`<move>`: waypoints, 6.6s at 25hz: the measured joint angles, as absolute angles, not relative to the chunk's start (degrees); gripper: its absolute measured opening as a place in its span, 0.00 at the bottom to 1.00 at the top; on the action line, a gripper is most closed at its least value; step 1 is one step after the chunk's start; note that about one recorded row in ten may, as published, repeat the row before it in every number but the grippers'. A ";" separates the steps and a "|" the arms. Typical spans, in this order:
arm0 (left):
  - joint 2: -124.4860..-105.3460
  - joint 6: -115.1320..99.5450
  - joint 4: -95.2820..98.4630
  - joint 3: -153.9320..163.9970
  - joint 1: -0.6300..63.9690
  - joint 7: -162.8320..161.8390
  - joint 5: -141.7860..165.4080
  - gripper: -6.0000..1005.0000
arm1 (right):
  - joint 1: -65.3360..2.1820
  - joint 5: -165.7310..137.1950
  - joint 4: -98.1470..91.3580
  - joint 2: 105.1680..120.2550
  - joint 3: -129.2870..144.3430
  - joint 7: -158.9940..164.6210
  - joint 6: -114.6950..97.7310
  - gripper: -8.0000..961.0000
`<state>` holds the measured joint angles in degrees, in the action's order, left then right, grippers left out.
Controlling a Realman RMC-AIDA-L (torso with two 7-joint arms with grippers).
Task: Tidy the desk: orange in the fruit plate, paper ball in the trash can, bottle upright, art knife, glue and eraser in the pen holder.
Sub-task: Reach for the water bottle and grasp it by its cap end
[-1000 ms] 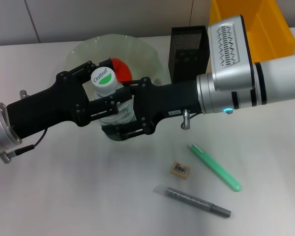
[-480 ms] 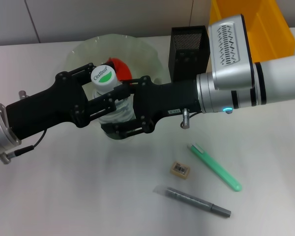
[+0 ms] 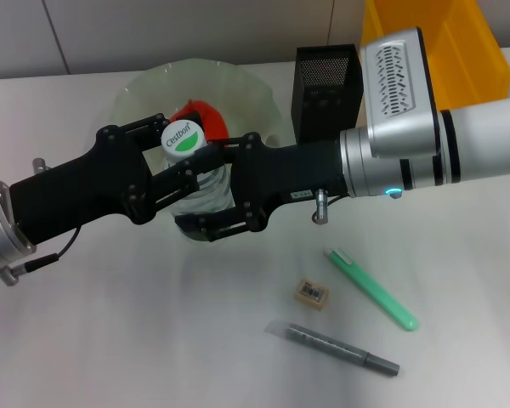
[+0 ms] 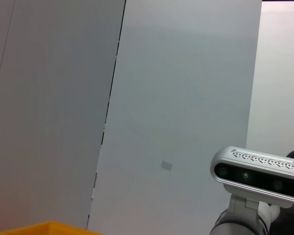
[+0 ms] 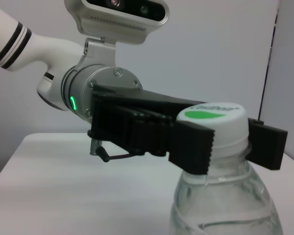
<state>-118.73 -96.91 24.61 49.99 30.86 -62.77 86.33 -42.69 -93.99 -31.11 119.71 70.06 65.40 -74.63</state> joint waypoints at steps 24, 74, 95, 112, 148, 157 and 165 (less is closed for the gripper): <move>-118.65 -96.65 24.59 50.01 30.89 -63.97 86.40 0.48 | -41.67 -89.50 -31.14 119.68 71.65 62.27 -74.30 0.80; -118.44 -95.80 24.78 49.86 31.53 -65.01 86.43 0.48 | -41.42 -87.35 -33.45 119.70 73.61 62.88 -73.05 0.81; -118.21 -94.73 27.10 49.86 32.26 -67.49 86.93 0.48 | -39.03 -87.44 -36.29 119.56 73.61 65.82 -73.80 0.81; -118.12 -94.38 28.81 50.02 32.29 -68.70 87.53 0.47 | -38.56 -87.95 -37.15 119.44 73.75 67.49 -74.45 0.81; -118.13 -93.07 31.24 50.74 32.42 -69.88 89.01 0.46 | -36.22 -87.63 -39.57 119.44 73.76 68.72 -74.28 0.81; -118.12 -92.96 31.20 50.80 32.52 -69.89 89.13 0.45 | -36.21 -87.84 -39.77 119.53 73.77 68.44 -74.02 0.81; -118.12 -92.95 31.20 50.80 32.67 -69.94 89.15 0.45 | -36.44 -87.65 -39.35 119.52 73.74 68.81 -74.01 0.81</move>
